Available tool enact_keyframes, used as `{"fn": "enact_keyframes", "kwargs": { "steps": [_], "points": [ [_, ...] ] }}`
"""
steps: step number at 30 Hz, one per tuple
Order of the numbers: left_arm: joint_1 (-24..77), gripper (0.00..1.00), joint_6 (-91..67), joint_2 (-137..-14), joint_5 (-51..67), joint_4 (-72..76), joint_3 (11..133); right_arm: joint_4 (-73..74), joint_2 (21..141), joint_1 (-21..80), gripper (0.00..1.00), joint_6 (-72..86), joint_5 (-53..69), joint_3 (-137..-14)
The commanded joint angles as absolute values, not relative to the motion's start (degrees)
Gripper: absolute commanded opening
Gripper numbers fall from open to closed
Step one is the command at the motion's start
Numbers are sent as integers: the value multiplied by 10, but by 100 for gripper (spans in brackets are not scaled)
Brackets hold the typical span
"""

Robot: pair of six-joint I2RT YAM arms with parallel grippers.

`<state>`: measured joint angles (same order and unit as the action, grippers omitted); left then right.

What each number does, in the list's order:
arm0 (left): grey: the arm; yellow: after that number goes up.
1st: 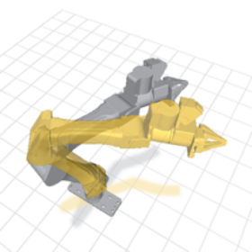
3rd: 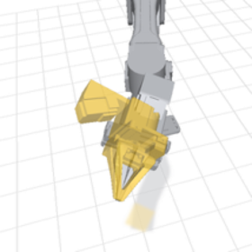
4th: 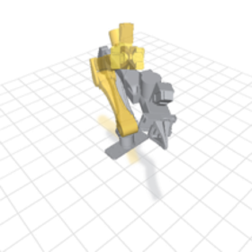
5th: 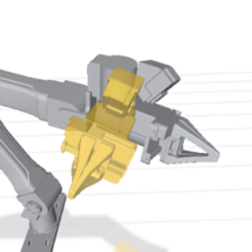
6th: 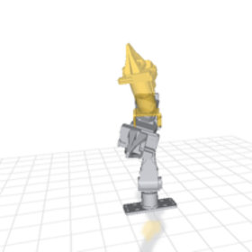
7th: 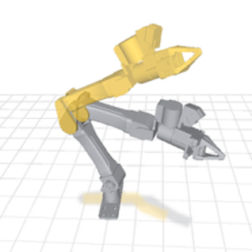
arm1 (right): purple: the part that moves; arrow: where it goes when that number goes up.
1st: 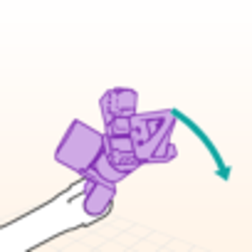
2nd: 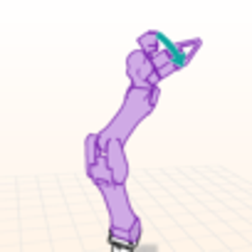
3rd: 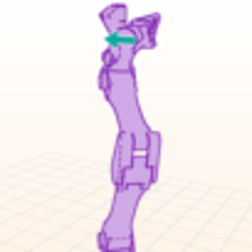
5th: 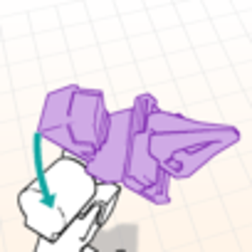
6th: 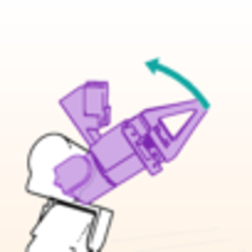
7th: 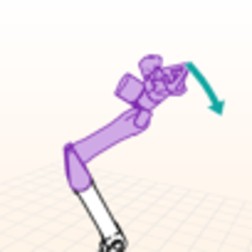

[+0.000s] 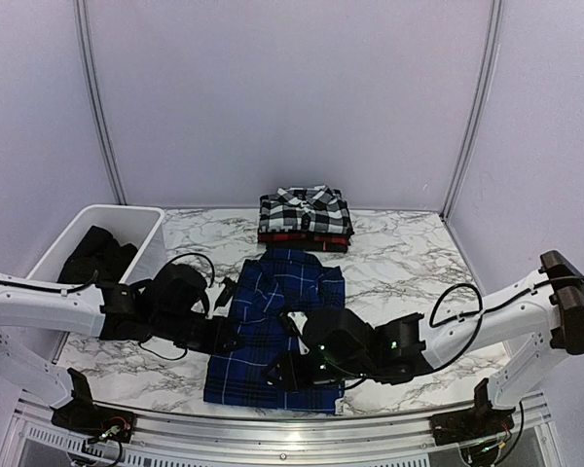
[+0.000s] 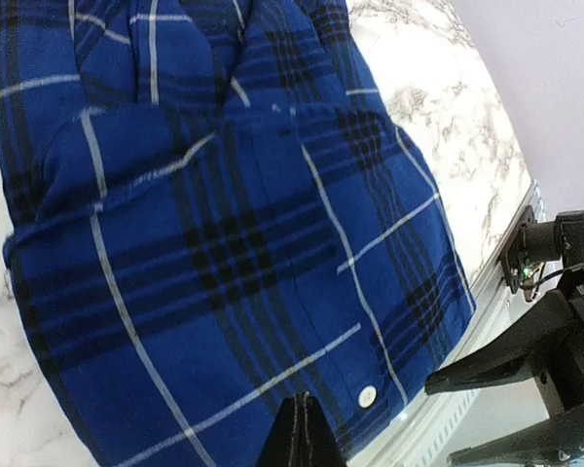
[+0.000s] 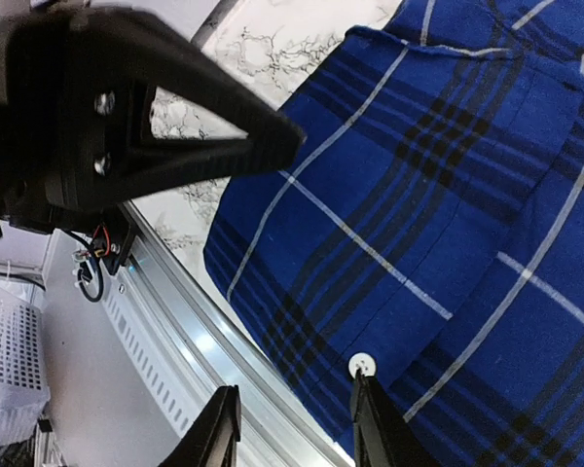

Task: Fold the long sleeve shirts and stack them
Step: Adjust the 2/3-rectangle-folded shirt at the center of the board, then pick up the 2/3-rectangle-folded shirt from the center of the board.

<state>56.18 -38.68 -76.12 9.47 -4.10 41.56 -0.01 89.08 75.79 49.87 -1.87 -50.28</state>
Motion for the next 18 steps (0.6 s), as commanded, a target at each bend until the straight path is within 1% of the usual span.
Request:
{"fn": "enact_keyframes", "kwargs": {
  "steps": [1,6,11,14,18],
  "points": [
    [589,3,-465,-719,85,-21,357,-35,878,795,35,624,-109,-460],
    [595,2,-500,-771,68,48,311,-93,861,810,35,725,-143,-354],
    [606,1,-531,-805,31,57,297,-130,862,819,35,764,-139,-300],
    [607,2,-532,-797,24,44,298,-93,832,827,35,757,-155,-305],
    [618,7,-527,-752,5,-13,317,-26,771,844,36,756,-184,-309]
  ]
}}
